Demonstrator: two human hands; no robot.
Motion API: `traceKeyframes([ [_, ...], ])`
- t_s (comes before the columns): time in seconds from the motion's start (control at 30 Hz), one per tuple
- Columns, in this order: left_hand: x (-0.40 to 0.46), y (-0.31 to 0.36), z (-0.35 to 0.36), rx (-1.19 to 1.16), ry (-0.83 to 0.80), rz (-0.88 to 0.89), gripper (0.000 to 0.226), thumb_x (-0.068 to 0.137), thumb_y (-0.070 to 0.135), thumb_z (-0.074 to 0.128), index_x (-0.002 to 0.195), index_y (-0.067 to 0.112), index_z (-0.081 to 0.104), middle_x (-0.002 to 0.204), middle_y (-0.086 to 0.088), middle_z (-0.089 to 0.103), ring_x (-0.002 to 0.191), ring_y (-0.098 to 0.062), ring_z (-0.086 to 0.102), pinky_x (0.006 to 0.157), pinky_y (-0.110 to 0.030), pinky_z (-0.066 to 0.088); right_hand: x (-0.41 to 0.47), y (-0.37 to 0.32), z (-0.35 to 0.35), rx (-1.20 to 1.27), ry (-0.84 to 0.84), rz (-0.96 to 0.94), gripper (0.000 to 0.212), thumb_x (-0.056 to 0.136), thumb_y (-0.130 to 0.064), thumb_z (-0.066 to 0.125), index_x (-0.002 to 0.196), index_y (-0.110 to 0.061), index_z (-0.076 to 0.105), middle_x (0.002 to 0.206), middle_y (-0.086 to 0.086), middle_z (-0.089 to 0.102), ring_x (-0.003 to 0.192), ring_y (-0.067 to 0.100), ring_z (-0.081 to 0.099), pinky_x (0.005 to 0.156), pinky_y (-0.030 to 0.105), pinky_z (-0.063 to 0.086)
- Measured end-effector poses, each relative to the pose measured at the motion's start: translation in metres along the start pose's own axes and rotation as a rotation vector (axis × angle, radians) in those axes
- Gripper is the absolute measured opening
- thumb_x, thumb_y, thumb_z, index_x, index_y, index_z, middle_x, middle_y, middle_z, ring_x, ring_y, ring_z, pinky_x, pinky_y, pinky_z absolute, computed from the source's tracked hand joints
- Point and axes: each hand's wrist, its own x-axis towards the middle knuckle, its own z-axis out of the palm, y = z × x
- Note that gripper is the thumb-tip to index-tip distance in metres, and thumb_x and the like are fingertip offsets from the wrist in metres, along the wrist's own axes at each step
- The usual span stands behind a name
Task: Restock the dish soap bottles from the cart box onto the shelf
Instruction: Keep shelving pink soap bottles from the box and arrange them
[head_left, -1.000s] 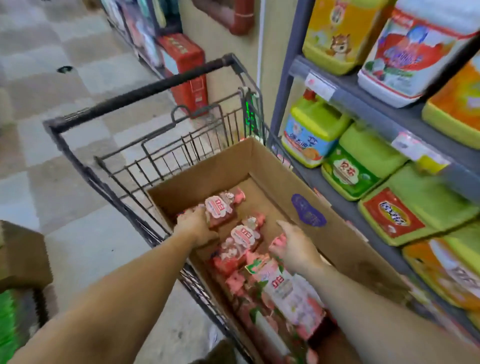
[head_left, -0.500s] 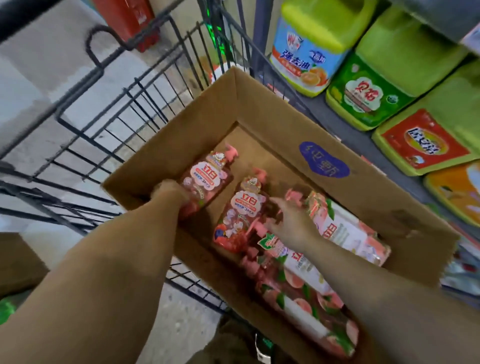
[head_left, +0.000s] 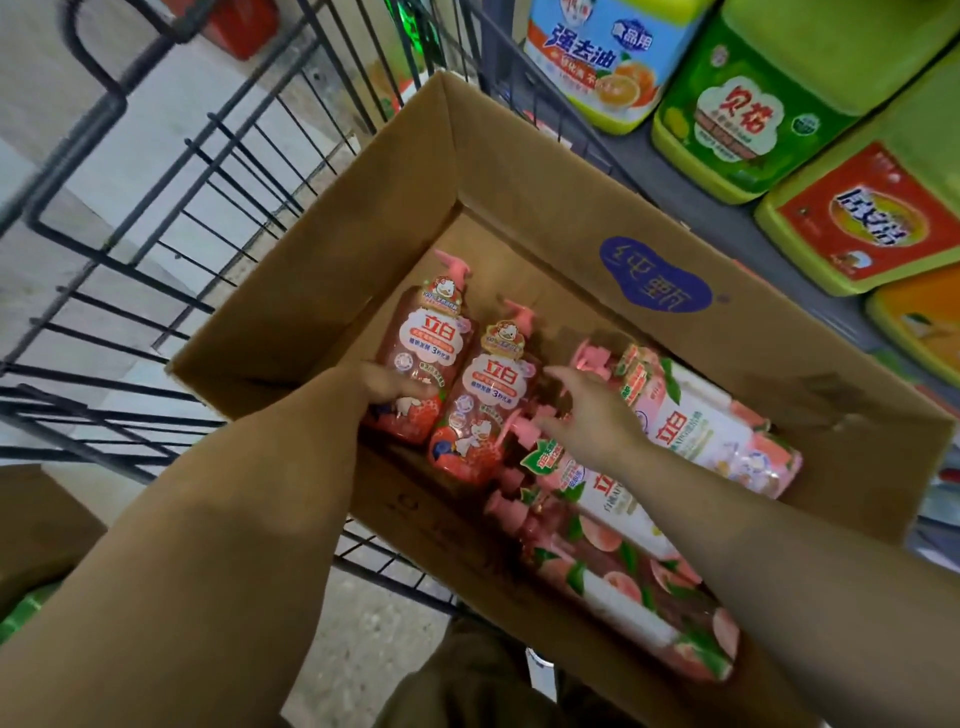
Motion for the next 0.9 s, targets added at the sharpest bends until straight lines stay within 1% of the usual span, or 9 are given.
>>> traceKeyframes([
  [0.07, -0.001, 0.001, -0.002, 0.006, -0.017, 0.002, 0.082, 0.052, 0.038, 0.094, 0.121, 0.014, 0.058, 0.127, -0.002, 0.061, 0.122, -0.026, 0.053, 0.11, -0.047, 0.038, 0.001, 0.0, 0.003, 0.001, -0.005, 0.001, 0.067, 0.09, -0.033, 0.067, 0.148, -0.025, 0.035, 0.147, 0.007, 0.042, 0.127, 0.024, 0.047, 0.1, 0.033, 0.04],
  [0.2, 0.001, 0.0, -0.003, 0.042, 0.03, 0.019, 0.123, 0.019, 0.046, 0.097, 0.13, 0.013, 0.058, 0.134, -0.008, 0.06, 0.122, -0.03, 0.056, 0.108, -0.049, 0.042, 0.002, -0.002, 0.008, 0.035, -0.017, 0.022, 0.068, 0.089, -0.036, 0.068, 0.147, -0.025, 0.035, 0.142, 0.007, 0.046, 0.121, 0.025, 0.052, 0.096, 0.034, 0.044],
  [0.23, -0.007, 0.005, -0.003, 0.042, 0.049, 0.021, 0.12, 0.017, 0.042, 0.098, 0.126, 0.01, 0.059, 0.128, -0.008, 0.063, 0.118, -0.03, 0.059, 0.105, -0.048, 0.044, 0.002, -0.004, 0.008, 0.041, -0.006, 0.022, 0.067, 0.088, -0.038, 0.068, 0.146, -0.026, 0.036, 0.14, 0.007, 0.049, 0.117, 0.025, 0.054, 0.094, 0.034, 0.046],
  [0.33, -0.034, 0.017, 0.001, -0.011, -0.003, 0.094, 0.059, 0.058, 0.015, 0.093, 0.108, 0.009, 0.062, 0.109, -0.011, 0.07, 0.099, -0.027, 0.068, 0.094, -0.043, 0.053, 0.002, -0.012, 0.005, 0.111, 0.015, 0.023, 0.067, 0.088, -0.044, 0.066, 0.145, -0.023, 0.038, 0.137, 0.003, 0.053, 0.117, 0.024, 0.055, 0.089, 0.029, 0.045],
  [0.37, -0.043, 0.021, 0.003, -0.012, -0.045, 0.125, 0.053, 0.062, 0.01, 0.09, 0.108, 0.009, 0.063, 0.106, -0.011, 0.071, 0.094, -0.026, 0.07, 0.089, -0.042, 0.055, 0.001, -0.017, 0.001, 0.183, 0.017, 0.032, 0.07, 0.088, -0.045, 0.066, 0.146, -0.022, 0.035, 0.14, 0.002, 0.052, 0.121, 0.023, 0.054, 0.09, 0.029, 0.043],
  [0.5, -0.076, 0.03, 0.016, 0.062, -0.135, 0.277, 0.065, 0.054, 0.01, 0.094, 0.111, 0.011, 0.062, 0.102, -0.011, 0.075, 0.09, -0.028, 0.073, 0.081, -0.044, 0.059, -0.004, -0.031, -0.024, 0.656, 0.065, 0.098, 0.082, 0.075, -0.047, 0.078, 0.141, -0.022, 0.038, 0.129, -0.004, 0.056, 0.126, 0.023, 0.051, 0.106, 0.044, 0.042],
  [0.57, -0.087, 0.035, 0.03, 0.087, -0.162, 0.312, 0.092, 0.037, 0.021, 0.101, 0.119, 0.009, 0.059, 0.106, -0.012, 0.074, 0.095, -0.031, 0.072, 0.087, -0.052, 0.057, -0.013, -0.031, -0.042, 0.802, 0.092, 0.074, 0.077, 0.07, -0.038, 0.084, 0.133, -0.022, 0.042, 0.113, -0.013, 0.059, 0.115, 0.016, 0.058, 0.103, 0.047, 0.046],
  [0.63, -0.102, 0.042, 0.047, 0.083, -0.14, 0.369, 0.103, 0.029, 0.025, 0.101, 0.121, 0.01, 0.056, 0.106, -0.011, 0.074, 0.095, -0.03, 0.073, 0.088, -0.052, 0.056, -0.027, -0.024, -0.061, 0.818, 0.158, 0.014, 0.09, 0.063, -0.038, 0.089, 0.137, -0.026, 0.039, 0.118, -0.013, 0.061, 0.111, 0.014, 0.062, 0.1, 0.049, 0.049],
  [0.9, -0.179, 0.089, 0.142, 0.196, -0.086, 0.636, 0.078, 0.06, 0.017, 0.093, 0.123, 0.016, 0.047, 0.109, 0.001, 0.069, 0.096, -0.014, 0.068, 0.081, -0.032, 0.056, -0.121, 0.033, -0.133, 0.736, 0.433, -0.175, 0.091, 0.052, -0.039, 0.094, 0.129, -0.018, 0.05, 0.116, -0.005, 0.069, 0.105, 0.011, 0.067, 0.099, 0.043, 0.051],
])
